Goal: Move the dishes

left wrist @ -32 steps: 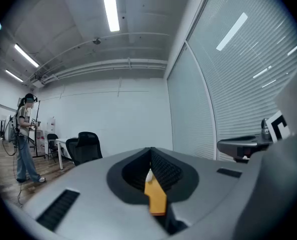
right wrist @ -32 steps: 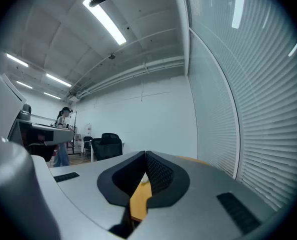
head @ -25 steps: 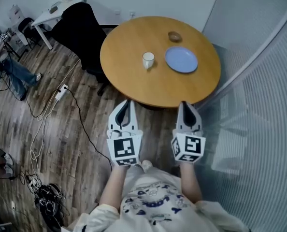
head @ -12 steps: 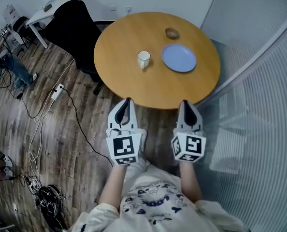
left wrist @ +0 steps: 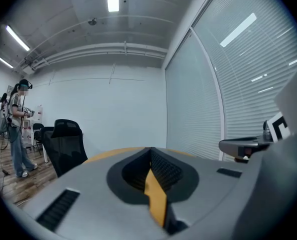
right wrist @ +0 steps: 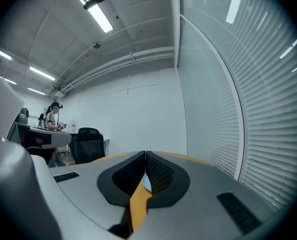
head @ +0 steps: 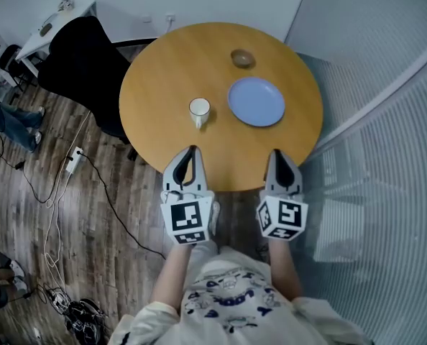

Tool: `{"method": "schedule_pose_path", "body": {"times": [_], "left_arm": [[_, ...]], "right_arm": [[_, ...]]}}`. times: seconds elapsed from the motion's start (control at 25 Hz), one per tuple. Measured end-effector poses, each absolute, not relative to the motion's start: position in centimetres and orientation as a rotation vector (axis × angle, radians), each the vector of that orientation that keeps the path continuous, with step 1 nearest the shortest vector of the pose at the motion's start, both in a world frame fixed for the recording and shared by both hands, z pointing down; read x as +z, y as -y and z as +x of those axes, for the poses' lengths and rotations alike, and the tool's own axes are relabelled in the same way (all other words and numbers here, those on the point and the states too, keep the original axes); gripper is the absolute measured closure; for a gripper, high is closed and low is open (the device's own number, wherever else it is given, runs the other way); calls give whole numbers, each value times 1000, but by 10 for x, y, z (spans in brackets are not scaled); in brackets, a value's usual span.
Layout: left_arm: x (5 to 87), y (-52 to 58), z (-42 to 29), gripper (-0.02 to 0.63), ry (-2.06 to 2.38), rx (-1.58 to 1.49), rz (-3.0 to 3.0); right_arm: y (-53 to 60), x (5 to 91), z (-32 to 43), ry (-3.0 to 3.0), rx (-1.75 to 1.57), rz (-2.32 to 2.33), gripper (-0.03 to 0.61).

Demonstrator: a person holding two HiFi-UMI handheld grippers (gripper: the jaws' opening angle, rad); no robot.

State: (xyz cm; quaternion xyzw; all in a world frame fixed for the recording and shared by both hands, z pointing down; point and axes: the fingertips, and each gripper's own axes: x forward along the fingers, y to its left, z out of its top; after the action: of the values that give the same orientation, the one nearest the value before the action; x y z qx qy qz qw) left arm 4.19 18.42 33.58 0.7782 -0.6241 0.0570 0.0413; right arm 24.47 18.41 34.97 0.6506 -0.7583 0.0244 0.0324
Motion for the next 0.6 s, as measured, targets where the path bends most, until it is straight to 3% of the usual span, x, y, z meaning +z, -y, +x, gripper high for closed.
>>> {"method": "schedule_pose_path", "body": {"times": [0.6], "left_arm": [[350,-38,93,611,1654,205,2460]], "right_arm": [[-63,360,293,2094,179,2164,574]]}}
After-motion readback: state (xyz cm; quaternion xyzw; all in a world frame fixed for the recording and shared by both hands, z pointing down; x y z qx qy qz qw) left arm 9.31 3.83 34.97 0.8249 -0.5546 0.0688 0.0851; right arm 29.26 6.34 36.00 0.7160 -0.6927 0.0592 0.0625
